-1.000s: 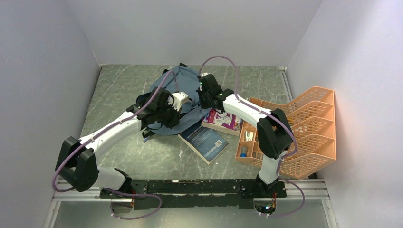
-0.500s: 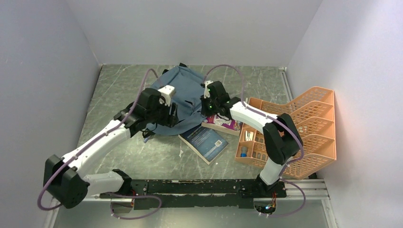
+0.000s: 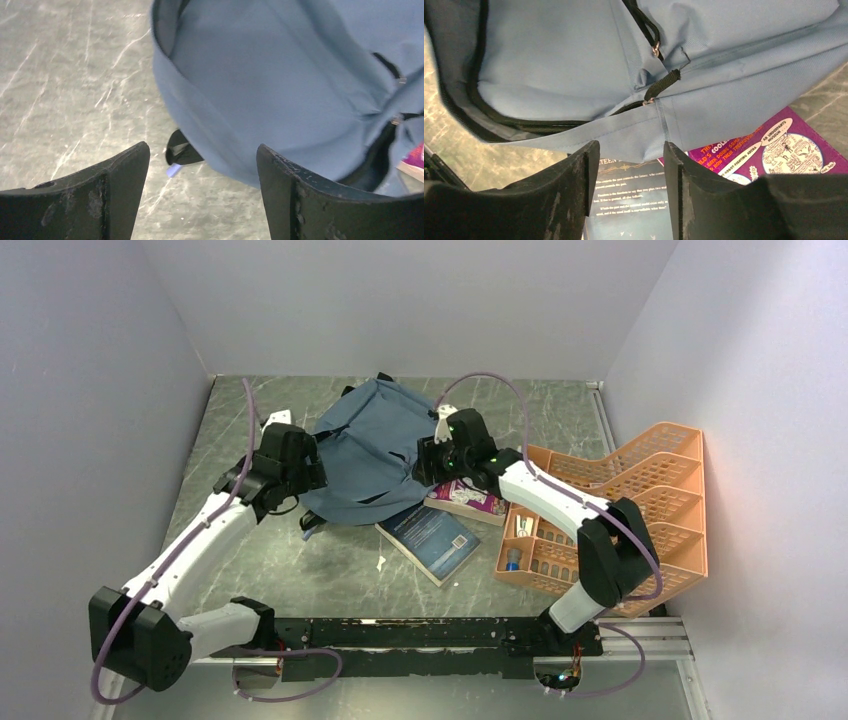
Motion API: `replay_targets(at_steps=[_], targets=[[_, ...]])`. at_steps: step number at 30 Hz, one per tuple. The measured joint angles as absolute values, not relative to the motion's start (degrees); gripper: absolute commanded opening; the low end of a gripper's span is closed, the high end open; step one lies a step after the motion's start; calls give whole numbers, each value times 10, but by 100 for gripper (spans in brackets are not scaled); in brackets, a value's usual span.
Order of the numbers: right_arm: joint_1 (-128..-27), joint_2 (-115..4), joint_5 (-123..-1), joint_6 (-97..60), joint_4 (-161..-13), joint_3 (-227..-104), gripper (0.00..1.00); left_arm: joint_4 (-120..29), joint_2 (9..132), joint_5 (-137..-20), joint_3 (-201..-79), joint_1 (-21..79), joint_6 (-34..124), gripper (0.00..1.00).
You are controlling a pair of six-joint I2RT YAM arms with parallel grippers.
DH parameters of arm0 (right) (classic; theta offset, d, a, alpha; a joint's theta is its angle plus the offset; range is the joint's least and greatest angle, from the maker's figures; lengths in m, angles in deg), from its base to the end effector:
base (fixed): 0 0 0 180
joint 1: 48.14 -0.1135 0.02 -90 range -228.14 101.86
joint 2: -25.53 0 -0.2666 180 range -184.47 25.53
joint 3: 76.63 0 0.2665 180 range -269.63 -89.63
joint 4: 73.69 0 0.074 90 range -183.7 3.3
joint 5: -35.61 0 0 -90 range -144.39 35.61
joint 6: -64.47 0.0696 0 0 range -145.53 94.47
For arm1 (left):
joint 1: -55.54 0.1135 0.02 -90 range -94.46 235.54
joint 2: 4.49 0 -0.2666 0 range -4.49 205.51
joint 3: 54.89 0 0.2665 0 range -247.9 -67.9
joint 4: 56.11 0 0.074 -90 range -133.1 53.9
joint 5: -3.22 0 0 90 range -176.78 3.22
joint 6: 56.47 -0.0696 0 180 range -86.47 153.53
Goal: Pack the student bag
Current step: Unzip the student bag at the center of the board.
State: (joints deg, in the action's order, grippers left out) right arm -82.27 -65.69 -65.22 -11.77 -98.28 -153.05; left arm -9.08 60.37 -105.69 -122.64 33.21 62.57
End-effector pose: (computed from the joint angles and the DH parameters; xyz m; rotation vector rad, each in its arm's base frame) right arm 0.3183 0.2315 0.2216 -0.5140 2.2714 0.6480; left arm 0.2613 -0.0830 0.2709 -0.2945 2.2722 -0.0760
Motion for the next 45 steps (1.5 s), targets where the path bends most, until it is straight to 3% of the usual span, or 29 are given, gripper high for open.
replay_targets(at_steps=[7, 19, 28, 29, 32, 34, 39, 45], targets=[[-836, -633, -668, -114, -972, -1533, 57, -89, 634, -1058, -1183, 372, 645, 84], [-884, -631, -670, -98, -963, -1532, 58, -124, 719, -991, -1212, 409, 626, 7], [-884, -606, -660, -97, -949, -1532, 59, -161, 773, -937, -1390, 409, 579, 5], [-884, -606, -659, -97, -947, -1532, 59, -161, 783, -933, -1409, 409, 576, 9], [-883, -606, -652, -97, -948, -1532, 60, -157, 806, -933, -1451, 409, 571, 46], [-884, -604, -648, -96, -947, -1532, 60, -148, 811, -943, -1458, 409, 575, 62], [-883, -596, -636, -95, -947, -1519, 61, -123, 778, -975, -1399, 410, 600, 83], [-883, -596, -633, -95, -948, -1514, 61, -92, 726, -1013, -1319, 411, 639, 87]])
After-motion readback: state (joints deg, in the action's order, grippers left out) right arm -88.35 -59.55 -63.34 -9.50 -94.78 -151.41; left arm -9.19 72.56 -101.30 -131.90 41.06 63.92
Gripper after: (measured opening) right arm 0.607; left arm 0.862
